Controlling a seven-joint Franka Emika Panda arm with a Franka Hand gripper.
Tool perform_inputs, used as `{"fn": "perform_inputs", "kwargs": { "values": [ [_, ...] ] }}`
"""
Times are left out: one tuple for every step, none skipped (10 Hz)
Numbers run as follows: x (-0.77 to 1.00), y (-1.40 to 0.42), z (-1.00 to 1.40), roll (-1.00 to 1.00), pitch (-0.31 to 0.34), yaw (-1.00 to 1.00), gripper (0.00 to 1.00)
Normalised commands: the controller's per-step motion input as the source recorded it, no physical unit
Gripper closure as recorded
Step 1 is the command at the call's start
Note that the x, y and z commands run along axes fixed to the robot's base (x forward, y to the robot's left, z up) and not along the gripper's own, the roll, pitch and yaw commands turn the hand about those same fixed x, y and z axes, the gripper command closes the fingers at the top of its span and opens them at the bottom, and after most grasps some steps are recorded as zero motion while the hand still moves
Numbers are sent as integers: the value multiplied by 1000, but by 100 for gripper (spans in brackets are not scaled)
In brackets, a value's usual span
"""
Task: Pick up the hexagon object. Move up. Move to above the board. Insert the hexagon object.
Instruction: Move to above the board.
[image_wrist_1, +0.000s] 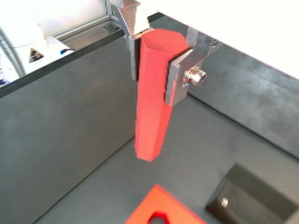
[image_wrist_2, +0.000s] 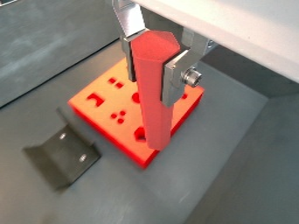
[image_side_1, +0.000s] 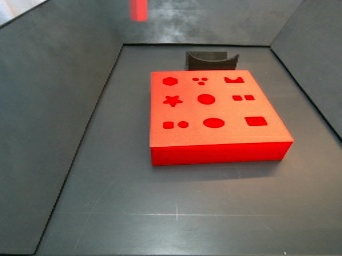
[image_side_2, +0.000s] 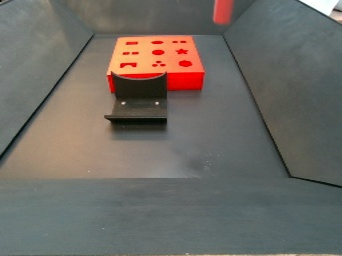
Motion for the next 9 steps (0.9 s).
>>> {"fn": "perform_inputs", "kwargs": {
  "values": [
    [323, -1000, 129, -14, 138, 5, 100],
    [329, -1000, 131, -17, 130, 5, 100],
    [339, -1000, 136, 1, 123, 3, 100],
    [348, -1000, 136, -6, 126, 9, 100],
    [372, -1000, 145, 5, 134, 10, 100],
    [387, -989, 146, 10, 130, 12, 100],
    [273, -603, 93, 29, 137, 7, 100],
    [222, -423, 69, 37, 130, 6, 100],
    [135, -217, 43, 53, 101, 10, 100]
  ]
}}
